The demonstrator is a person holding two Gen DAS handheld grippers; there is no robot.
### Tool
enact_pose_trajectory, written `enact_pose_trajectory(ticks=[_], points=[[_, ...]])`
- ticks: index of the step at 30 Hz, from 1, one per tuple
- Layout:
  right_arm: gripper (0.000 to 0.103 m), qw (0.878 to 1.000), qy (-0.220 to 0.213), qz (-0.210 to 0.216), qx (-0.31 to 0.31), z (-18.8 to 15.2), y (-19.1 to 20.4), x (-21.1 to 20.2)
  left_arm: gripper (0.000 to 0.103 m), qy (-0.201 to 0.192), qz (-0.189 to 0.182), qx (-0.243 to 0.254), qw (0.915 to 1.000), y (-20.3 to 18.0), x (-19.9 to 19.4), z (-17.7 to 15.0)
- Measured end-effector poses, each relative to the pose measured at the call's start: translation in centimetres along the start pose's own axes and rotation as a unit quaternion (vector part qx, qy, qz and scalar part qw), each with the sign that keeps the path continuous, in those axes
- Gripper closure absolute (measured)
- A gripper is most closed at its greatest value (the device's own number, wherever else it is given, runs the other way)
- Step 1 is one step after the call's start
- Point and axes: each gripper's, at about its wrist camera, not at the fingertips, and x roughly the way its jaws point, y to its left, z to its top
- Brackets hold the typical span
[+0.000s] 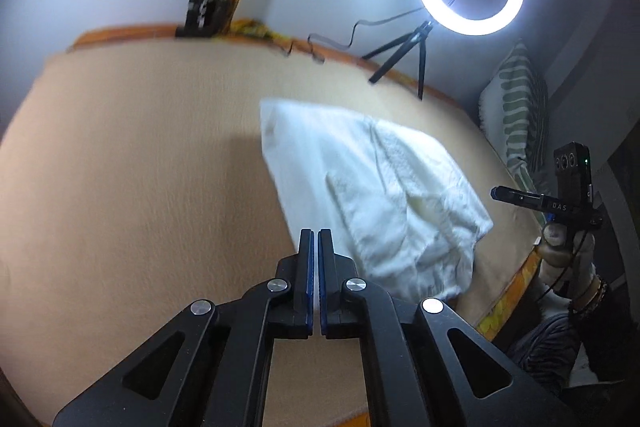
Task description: Fold small clothes
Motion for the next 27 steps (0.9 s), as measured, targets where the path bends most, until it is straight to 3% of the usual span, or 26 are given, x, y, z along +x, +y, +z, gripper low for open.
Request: enact_pose_trajectory(ticks=[4,6,8,15,18,20,21,26,27], points=[[0.063,1.0,-0.014,-0.005,0.014,2.1,-0.5,1.2,0.101,-0.02,0.009,0.026,0.9994,-0.9,1.6,3.9],[0.062,0.999,-0.011,0.001,0.034,3.3,-1.3,3.0,0.101,-0.03,0.033,0.051,0.9977,-1.6,3.1,5.5],[0.062,0.998,-0.001,0.013,0.068,4.5,-2.5,5.4,0.101,-0.028,0.026,0.047,0.9982,-1.7,4.6,6.5],[0.064,0.981,0.019,0.089,0.171,6.2,-7.2,11.0,0.101,0.012,0.026,0.069,0.9972,-2.2,9.6,6.8],[0.072,0.977,0.018,0.115,0.18,6.7,-7.7,12.1,0.101,0.015,0.028,0.065,0.9974,-1.9,10.3,6.6],[0.095,0.981,0.014,0.099,0.165,7.1,-7.2,12.7,0.101,0.021,0.032,0.064,0.9972,-1.6,10.8,6.4],[0.099,0.985,0.011,0.086,0.149,7.2,-6.7,12.9,0.101,0.024,0.036,0.064,0.997,-1.4,11.0,6.3],[0.103,0.998,-0.009,0.016,0.059,8.4,-4.2,12.7,0.101,0.035,0.047,0.063,0.9962,-0.4,11.6,3.5],[0.103,0.998,-0.01,0.009,0.057,8.5,-4.3,12.8,0.101,0.022,0.042,0.06,0.9971,-0.1,11.4,2.7]])
